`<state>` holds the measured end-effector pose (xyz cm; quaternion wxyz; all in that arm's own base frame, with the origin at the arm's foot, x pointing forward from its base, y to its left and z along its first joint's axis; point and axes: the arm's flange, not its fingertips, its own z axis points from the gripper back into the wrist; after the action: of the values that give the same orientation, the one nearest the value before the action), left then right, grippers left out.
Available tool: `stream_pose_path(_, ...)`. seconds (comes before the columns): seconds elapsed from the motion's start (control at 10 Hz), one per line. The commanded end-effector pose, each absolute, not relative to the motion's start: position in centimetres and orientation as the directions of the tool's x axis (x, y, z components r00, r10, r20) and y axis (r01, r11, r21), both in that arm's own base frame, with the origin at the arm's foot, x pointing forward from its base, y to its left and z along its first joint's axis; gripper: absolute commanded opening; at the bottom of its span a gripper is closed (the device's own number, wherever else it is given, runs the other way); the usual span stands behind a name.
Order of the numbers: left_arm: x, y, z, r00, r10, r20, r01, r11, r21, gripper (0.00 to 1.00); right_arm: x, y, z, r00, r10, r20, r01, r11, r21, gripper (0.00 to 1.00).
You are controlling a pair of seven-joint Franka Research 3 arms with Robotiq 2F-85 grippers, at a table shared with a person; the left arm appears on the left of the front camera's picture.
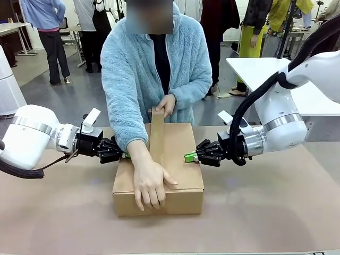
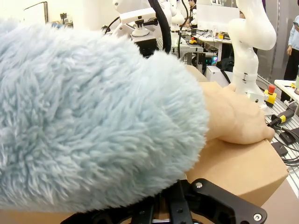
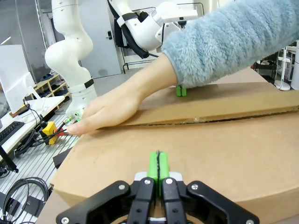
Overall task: Wrap the clocks to prevent damage.
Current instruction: After the human seals the box with tape, release both hands from the side flaps of the Package Box.
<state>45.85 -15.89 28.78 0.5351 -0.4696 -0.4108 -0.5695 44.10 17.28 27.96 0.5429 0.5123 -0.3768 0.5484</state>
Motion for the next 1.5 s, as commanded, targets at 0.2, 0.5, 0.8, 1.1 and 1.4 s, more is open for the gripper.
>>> stream_pose_path(0.2,45.95,-16.36,28.69,0.010,-0.233,0.972,0.996,-0.080,-0.029,0.00,43.99,17.23,27.67,0.117,0.220,0.968,-0.982,-0.122,0.146,0.01)
stream_pose_path(0.5,45.95,-16.36,28.69,0.010,-0.233,0.972,0.996,-0.080,-0.029,0.00,43.99,17.23,27.67,0.117,0.220,0.968,-0.982,-0.122,0.146,0.01)
stream_pose_path(0.8,45.95,-16.36,28.69,0.010,-0.233,0.972,0.996,-0.080,-0.029,0.00,43.99,17.23,27.67,0.117,0.220,0.968,-0.982,-0.122,0.146,0.01)
stream_pose_path(1.1,45.95,-16.36,28.69,0.010,-0.233,0.972,0.996,-0.080,-0.029,0.00,43.99,17.23,27.67,0.117,0.220,0.968,-0.982,-0.122,0.146,0.01)
stream_pose_path(1.4,45.95,-16.36,28.69,0.010,-0.233,0.972,0.996,-0.080,-0.029,0.00,43.99,17.23,27.67,0.117,0.220,0.968,-0.982,-0.122,0.146,0.01)
